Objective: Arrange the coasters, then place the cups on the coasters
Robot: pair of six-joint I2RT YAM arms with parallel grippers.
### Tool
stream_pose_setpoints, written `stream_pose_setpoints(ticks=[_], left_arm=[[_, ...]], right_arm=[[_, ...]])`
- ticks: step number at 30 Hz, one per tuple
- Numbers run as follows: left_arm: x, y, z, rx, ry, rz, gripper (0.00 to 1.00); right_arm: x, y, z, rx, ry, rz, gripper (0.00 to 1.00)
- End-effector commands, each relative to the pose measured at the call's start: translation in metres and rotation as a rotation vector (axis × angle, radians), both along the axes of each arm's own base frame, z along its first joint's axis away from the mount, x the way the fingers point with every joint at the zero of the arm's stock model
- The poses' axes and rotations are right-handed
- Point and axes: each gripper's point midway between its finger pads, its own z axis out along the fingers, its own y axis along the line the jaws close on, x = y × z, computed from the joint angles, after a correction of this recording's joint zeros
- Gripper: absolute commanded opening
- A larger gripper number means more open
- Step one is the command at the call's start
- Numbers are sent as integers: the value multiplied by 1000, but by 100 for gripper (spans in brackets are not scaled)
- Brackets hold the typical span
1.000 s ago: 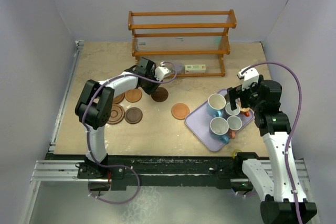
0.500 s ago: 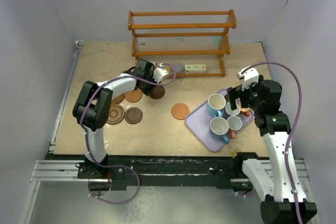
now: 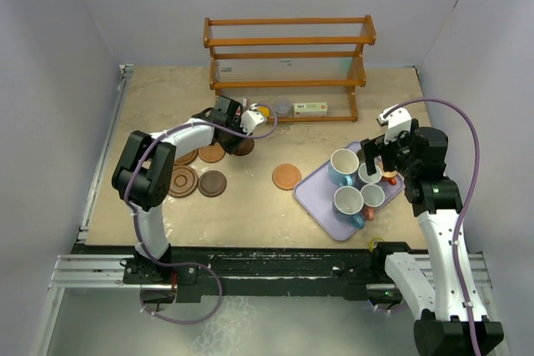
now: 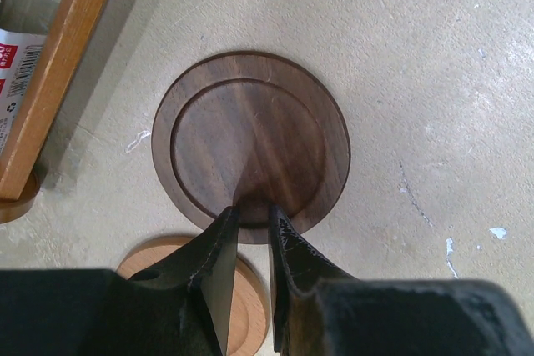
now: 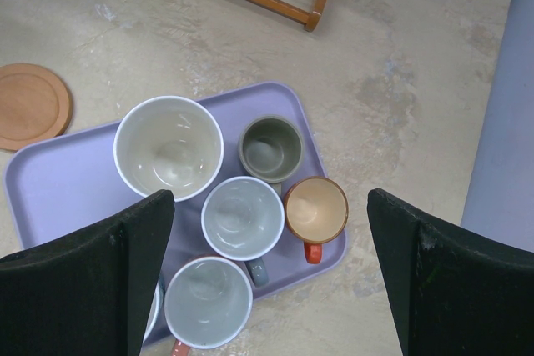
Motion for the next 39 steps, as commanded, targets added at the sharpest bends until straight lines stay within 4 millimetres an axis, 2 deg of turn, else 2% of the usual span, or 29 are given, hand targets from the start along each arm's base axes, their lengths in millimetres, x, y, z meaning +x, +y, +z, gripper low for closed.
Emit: stream_pose_setpoints(ticks=[1,14,29,39], left_arm=[[-45,31,-31,108,187,2,18],[-71,7,-43,78,282,-105,19],[-90,6,-40,72,334,-119,18],[-93,5,-36,57,328,-120,18]], right_arm=[[3,2,8,1,-24,19,100],[2,2,10,2,-29,20,100],[1,4,10,8,-27,26,100],[1,4,10,8,-28,26,100]])
